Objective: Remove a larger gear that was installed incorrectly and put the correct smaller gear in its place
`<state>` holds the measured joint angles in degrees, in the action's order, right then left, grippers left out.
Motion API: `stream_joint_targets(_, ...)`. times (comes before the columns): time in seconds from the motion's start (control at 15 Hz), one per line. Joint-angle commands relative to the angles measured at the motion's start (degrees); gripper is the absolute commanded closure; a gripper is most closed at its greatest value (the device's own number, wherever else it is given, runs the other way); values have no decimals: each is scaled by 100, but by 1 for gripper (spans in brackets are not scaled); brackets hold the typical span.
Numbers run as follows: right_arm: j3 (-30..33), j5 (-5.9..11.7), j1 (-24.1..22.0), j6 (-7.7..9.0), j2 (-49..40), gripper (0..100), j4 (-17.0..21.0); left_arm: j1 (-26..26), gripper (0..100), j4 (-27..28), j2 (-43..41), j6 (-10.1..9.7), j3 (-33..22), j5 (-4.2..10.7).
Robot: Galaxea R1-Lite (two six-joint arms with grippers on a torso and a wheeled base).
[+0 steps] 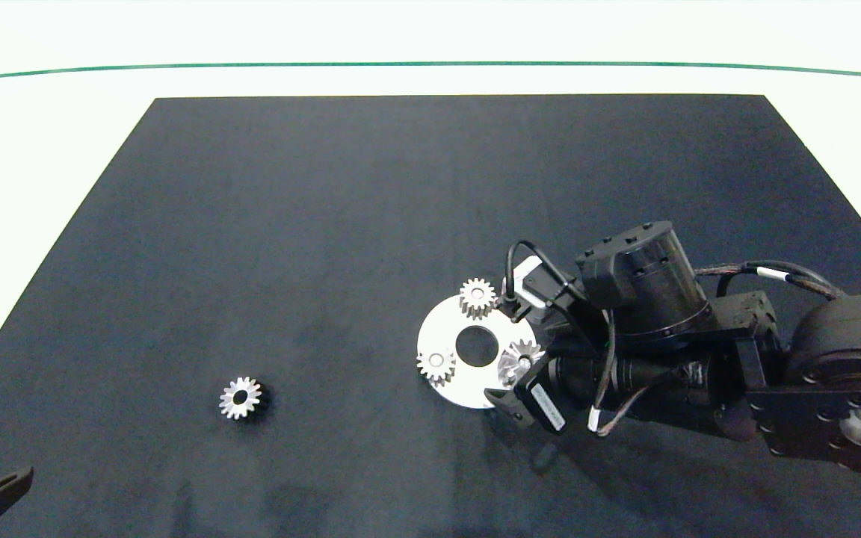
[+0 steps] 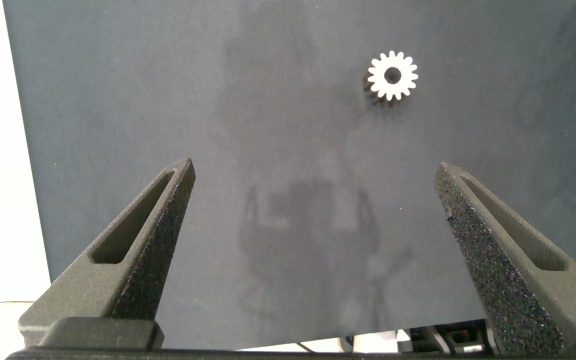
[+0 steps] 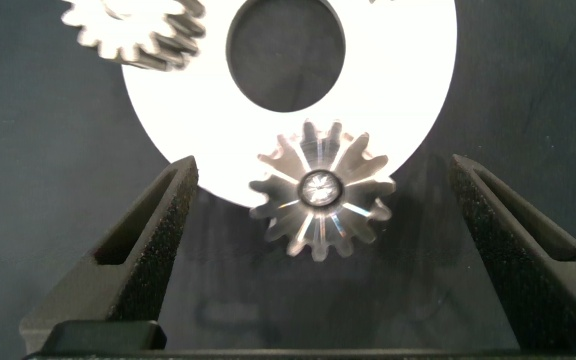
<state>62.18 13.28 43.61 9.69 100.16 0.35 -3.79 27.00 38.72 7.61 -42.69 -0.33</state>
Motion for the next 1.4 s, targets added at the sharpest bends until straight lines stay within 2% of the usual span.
stream_joint_targets(0.07, 4, 17, 16, 15, 48, 3, 0, 1, 0, 16, -5, 4, -2, -2)
stream_joint_targets(0.67, 48, 61, 8, 15, 206, 21, -246, -8, 0, 16, -31, 22, 59, -2)
stream_joint_targets(1.4, 127, 61, 52, 33, 320, 44, -255, -16, 0, 16, -13, 39, 59, -2)
